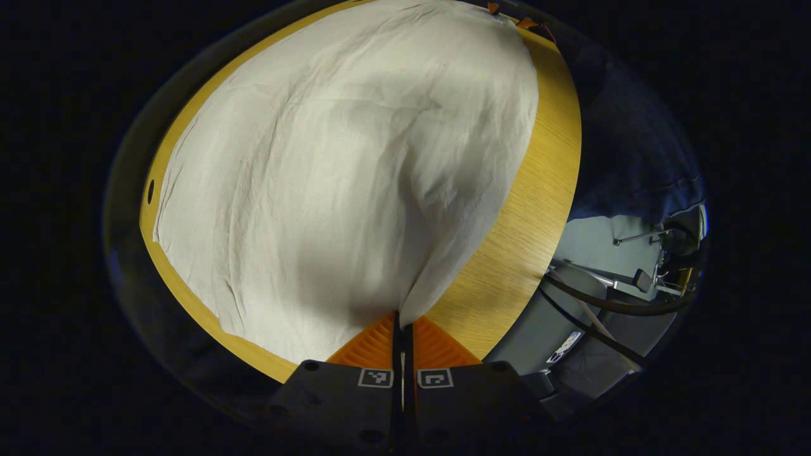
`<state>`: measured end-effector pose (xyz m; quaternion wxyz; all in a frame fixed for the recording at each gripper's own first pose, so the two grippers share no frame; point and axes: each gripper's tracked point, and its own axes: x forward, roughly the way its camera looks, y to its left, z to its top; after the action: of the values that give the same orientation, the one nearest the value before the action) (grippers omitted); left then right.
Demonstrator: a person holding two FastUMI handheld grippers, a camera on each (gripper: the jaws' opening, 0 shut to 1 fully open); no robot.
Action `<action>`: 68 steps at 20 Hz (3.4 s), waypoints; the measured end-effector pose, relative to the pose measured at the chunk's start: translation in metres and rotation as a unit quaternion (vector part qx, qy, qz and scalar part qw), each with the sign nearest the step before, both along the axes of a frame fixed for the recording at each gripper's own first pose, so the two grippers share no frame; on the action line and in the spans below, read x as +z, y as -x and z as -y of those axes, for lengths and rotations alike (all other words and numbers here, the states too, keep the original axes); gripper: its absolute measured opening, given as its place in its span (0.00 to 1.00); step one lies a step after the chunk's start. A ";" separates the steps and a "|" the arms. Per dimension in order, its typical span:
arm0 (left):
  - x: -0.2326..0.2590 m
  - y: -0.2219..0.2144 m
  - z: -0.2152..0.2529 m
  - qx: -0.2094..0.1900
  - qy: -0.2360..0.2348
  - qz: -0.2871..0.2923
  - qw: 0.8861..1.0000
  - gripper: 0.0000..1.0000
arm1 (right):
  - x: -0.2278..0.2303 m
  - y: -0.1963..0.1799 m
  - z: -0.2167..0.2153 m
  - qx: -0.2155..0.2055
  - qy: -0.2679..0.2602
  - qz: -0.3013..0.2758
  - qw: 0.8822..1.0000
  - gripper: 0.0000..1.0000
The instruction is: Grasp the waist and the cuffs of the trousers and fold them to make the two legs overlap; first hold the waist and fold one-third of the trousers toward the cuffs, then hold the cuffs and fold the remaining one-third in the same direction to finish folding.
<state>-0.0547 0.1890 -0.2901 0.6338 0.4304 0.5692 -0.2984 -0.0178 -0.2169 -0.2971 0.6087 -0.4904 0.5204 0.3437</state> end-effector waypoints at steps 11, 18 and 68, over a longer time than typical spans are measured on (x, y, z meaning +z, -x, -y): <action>0.001 -0.001 -0.002 -0.011 -0.013 -0.017 1.000 0.00 | 0.008 -0.025 0.002 0.002 0.033 0.033 0.999 0.09; 0.005 -0.004 -0.003 -0.015 -0.017 -0.018 1.000 0.00 | 0.008 -0.026 0.002 -0.049 0.029 0.042 0.998 0.03; 0.240 -0.327 0.038 0.483 0.275 0.515 0.652 0.92 | 0.131 -0.302 -0.025 -0.542 -0.364 0.337 0.678 0.75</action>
<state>0.2722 0.1507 -0.0504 0.9691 -0.0149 0.1707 0.1772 0.2841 -0.1923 -0.1665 0.9531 0.0553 0.2885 -0.0726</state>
